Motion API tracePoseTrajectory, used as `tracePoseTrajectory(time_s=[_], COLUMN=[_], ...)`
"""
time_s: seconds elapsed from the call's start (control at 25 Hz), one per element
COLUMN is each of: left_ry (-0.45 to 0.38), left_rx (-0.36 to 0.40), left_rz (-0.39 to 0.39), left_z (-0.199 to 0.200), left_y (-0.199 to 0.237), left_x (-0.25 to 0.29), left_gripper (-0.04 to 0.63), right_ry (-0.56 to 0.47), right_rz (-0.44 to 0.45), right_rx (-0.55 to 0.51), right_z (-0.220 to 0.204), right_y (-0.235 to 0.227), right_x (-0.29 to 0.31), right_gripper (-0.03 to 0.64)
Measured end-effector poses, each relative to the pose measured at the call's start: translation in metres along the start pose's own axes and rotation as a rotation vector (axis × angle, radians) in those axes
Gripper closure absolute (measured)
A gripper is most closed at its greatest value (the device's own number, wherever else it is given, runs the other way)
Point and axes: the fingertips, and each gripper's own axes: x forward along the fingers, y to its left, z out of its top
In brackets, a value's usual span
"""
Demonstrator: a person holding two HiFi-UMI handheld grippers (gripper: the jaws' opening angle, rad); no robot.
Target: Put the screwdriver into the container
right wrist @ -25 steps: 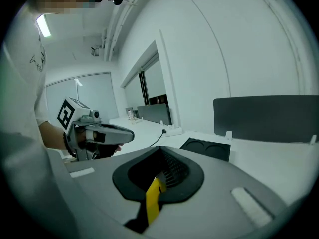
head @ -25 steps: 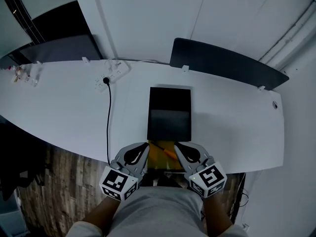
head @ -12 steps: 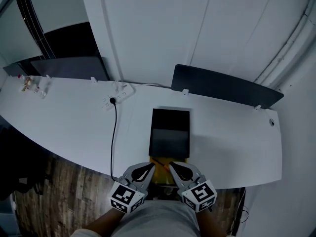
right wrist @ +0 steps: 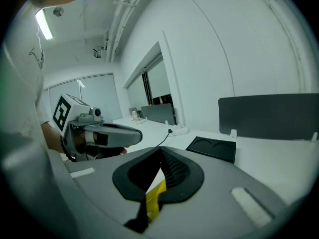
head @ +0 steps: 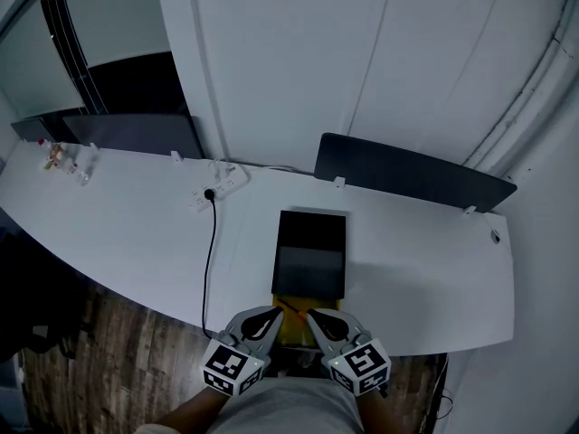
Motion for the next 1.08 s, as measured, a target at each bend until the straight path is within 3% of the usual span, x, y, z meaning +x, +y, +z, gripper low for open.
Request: tracePoseTrajectory(time_s=[1.08], left_ry=[-0.011], left_rx=[0.008], left_rz=[0.005], left_z=[0.013], left_y=[0.011], left_x=[0.015], left_gripper=[0.594], right_ry=[0.051], right_rz=[0.036], right_rx=[-0.054], right_z=[0.006], right_y=[-0.012], right_x=[0.020], right_gripper=[0.603])
